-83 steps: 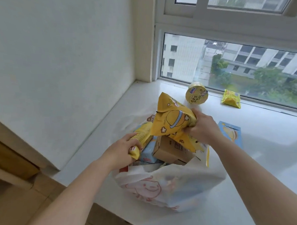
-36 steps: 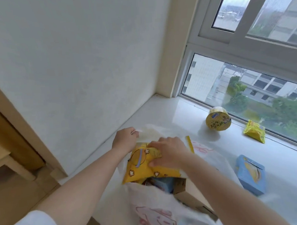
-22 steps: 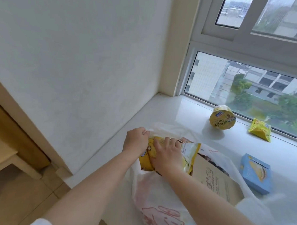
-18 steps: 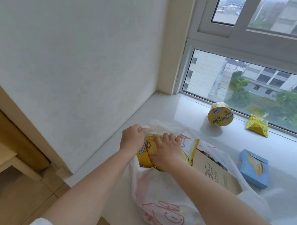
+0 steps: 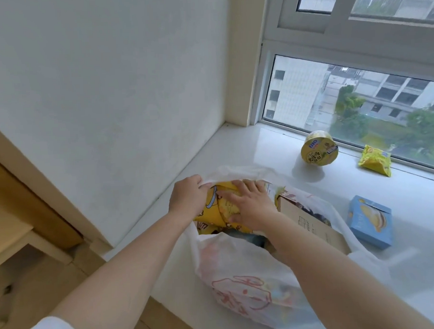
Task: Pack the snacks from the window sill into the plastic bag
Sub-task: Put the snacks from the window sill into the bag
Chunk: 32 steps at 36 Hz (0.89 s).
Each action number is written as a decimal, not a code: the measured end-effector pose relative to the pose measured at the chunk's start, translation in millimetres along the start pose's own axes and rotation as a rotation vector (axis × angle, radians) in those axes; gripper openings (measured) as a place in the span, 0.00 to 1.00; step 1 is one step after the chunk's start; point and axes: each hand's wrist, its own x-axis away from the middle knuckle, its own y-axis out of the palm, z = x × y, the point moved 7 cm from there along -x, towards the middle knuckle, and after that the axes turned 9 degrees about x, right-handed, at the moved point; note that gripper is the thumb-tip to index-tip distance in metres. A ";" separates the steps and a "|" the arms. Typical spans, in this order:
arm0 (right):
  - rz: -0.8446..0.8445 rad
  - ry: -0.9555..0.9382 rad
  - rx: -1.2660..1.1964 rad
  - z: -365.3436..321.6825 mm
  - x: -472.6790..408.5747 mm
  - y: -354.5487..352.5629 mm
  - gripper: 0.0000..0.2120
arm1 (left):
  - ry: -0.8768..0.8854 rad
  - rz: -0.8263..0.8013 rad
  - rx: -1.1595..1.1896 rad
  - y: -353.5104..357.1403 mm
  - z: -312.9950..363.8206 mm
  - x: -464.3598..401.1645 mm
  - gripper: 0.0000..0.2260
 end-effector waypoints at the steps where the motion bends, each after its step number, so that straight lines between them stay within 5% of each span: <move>1: 0.014 0.002 -0.040 0.2 2.1 -1.0 0.33 | 0.027 0.032 -0.031 -1.5 2.2 0.9 0.15; 7: 0.260 0.178 -0.462 32.7 24.9 -27.6 0.16 | 0.334 0.098 -0.247 12.3 47.4 11.1 0.10; 14: 0.474 0.365 -0.442 95.1 65.2 -45.7 0.13 | 0.509 0.027 -0.313 67.5 111.8 14.7 0.13; 26: 0.296 0.739 -0.590 262.5 140.2 47.5 0.14 | 0.572 -0.217 -0.312 221.2 234.9 1.1 0.15; 32: 0.059 0.874 -0.640 321.5 161.7 140.6 0.14 | 0.513 -0.360 -0.416 326.5 253.5 -13.9 0.16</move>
